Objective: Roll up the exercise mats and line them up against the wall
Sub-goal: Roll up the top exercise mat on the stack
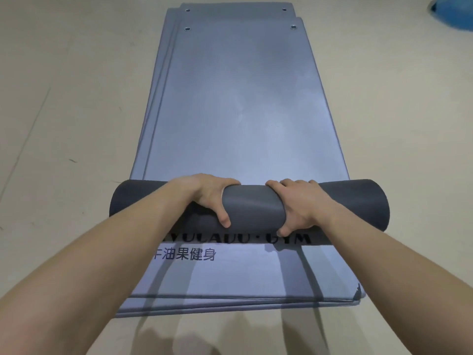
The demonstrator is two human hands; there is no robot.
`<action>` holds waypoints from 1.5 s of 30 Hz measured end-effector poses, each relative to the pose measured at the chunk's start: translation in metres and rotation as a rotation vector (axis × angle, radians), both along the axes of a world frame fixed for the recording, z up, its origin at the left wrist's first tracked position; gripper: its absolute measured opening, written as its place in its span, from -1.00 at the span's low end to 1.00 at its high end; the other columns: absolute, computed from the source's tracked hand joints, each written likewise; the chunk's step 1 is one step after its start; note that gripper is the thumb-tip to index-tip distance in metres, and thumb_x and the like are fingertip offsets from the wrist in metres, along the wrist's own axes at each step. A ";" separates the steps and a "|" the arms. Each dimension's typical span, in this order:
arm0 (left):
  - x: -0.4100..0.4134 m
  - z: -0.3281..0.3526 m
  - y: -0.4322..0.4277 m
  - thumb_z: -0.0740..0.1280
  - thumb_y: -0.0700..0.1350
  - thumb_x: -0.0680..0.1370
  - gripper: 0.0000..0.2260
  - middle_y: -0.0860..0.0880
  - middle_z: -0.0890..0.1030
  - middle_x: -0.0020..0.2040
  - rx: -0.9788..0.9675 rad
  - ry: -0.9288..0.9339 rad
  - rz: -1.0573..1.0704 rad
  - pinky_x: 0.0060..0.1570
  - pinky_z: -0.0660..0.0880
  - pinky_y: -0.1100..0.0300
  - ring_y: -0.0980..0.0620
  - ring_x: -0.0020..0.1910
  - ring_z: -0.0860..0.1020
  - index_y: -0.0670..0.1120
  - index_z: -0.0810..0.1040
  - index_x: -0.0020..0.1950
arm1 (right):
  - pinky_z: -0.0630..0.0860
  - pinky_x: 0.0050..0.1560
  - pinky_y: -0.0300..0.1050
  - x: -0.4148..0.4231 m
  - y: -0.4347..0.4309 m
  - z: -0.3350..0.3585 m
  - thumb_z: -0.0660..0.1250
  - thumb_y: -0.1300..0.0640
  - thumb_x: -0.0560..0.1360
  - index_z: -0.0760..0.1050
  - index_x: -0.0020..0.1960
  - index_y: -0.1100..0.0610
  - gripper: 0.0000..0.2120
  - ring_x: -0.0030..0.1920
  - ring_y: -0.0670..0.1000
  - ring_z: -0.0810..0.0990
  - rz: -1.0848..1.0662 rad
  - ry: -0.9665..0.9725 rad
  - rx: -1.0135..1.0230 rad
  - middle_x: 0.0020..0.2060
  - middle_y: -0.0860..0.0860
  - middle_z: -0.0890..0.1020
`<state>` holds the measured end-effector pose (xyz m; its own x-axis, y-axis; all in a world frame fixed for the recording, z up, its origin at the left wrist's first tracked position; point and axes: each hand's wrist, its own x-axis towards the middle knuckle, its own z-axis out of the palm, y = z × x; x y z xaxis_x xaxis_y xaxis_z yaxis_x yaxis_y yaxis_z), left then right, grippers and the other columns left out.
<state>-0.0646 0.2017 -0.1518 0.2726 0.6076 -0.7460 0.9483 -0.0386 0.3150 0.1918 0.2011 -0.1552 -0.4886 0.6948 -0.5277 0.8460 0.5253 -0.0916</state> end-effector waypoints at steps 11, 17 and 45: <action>0.026 0.017 -0.118 0.46 0.39 0.33 0.05 -0.02 0.19 0.63 0.405 0.055 -0.065 0.56 0.14 -0.12 -0.12 0.57 0.20 0.08 0.03 0.67 | 0.52 0.28 0.09 0.007 -0.013 0.014 0.71 -0.19 0.09 0.32 0.41 -0.21 -0.02 0.21 0.04 0.56 -0.147 0.058 -0.521 0.17 -0.16 0.57; 0.036 -0.010 -0.133 0.47 0.37 0.33 0.13 -0.09 0.07 0.65 0.539 0.246 -0.179 0.50 0.12 -0.24 -0.21 0.58 0.14 0.15 -0.23 0.63 | 0.12 0.53 0.31 0.009 -0.044 0.016 0.60 -0.40 0.13 0.03 0.63 -0.16 0.24 0.48 0.16 0.26 -0.078 -0.026 -0.174 0.48 -0.02 0.33; -0.005 0.034 -0.043 0.50 0.25 0.26 -0.20 0.11 0.58 0.04 0.417 0.250 -0.144 -0.06 0.55 0.04 -0.03 -0.04 0.57 0.24 0.26 0.45 | 0.54 -0.02 0.02 -0.014 -0.014 0.030 0.48 -0.38 0.19 0.27 0.42 -0.16 -0.12 -0.05 0.09 0.62 0.038 0.048 0.211 0.00 -0.08 0.60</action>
